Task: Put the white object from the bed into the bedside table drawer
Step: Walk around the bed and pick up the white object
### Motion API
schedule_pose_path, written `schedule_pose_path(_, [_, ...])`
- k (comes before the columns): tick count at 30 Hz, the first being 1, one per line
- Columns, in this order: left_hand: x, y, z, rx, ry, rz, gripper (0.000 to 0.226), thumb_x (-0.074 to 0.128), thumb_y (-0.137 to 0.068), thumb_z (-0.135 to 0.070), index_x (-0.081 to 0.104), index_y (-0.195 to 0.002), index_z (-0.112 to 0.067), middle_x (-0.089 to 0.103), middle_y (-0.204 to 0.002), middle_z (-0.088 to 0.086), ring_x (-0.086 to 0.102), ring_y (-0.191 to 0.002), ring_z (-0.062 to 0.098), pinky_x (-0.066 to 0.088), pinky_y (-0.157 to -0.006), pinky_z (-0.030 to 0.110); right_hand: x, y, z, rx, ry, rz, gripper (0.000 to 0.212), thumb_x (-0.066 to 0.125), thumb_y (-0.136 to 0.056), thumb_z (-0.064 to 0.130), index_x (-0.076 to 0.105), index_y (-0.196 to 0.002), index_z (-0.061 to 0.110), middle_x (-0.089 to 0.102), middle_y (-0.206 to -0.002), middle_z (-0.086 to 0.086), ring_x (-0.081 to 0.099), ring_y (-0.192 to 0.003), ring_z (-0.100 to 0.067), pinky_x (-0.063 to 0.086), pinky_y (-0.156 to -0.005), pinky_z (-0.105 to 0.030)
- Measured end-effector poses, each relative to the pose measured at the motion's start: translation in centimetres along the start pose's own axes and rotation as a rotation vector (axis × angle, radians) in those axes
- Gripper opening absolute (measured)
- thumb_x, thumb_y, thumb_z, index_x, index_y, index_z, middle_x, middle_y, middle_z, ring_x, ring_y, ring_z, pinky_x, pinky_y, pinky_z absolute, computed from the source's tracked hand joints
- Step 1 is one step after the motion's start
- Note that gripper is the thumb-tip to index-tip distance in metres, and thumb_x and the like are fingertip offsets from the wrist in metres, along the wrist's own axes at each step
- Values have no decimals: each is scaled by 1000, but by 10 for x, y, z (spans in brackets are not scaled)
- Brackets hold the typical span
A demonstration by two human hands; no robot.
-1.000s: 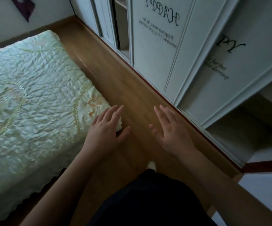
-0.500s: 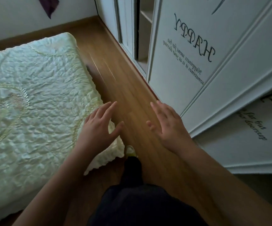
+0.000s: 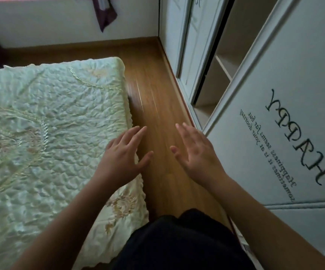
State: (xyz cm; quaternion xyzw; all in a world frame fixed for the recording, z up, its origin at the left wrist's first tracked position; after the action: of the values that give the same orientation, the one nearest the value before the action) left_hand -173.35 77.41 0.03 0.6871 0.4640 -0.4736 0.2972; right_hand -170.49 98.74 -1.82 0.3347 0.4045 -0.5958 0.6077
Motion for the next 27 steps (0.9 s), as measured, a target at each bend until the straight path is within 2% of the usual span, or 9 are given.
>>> schedule_pose_path(8, [8,-165,34,-101,-28,-34,74,31,-86,-67,22,-150,-31,33,-154,0,30,-141,23,28,-111,47,10,-172,-71,-57,-9,82,64,21,-95,66,14,-151,36,27,-158,1,20,-145,-18,16,-113,-36])
schedule_pose_path(14, [4,-299,54,-241,-13,-46,76,32,-85,-65,25,-150,-28,35,-153,1,31,-140,21,27,-111,45,-4,-324,-119,-89,-46,129,64,20,-94,66,16,-151,36,24,-159,2,17,-147,-18,19,-117,-44])
schedule_pose_path(21, [-17,-448,77,-299,-9,-108,74,35,-87,-63,20,-151,-30,33,-154,1,29,-140,21,27,-112,46,-19,-482,-132,-193,-31,180,60,26,-97,61,16,-151,36,24,-159,3,16,-147,-17,21,-118,-46])
schedule_pose_path(27, [-25,-554,143,-371,13,-129,77,31,-86,-66,19,-152,-28,33,-154,3,30,-141,23,28,-112,46,0,-614,-141,-222,-43,247,63,25,-95,64,14,-151,37,21,-160,4,13,-147,-16,21,-117,-47])
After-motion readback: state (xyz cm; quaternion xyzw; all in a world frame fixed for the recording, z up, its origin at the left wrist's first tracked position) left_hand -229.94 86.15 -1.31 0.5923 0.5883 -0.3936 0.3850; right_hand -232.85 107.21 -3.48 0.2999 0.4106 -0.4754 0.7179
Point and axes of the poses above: each hand's wrist, its own y-axis away from the middle knuckle, its own x-axis out of the palm, z = x × y, the point moved 3 cm from there along -y, towards the middle knuckle
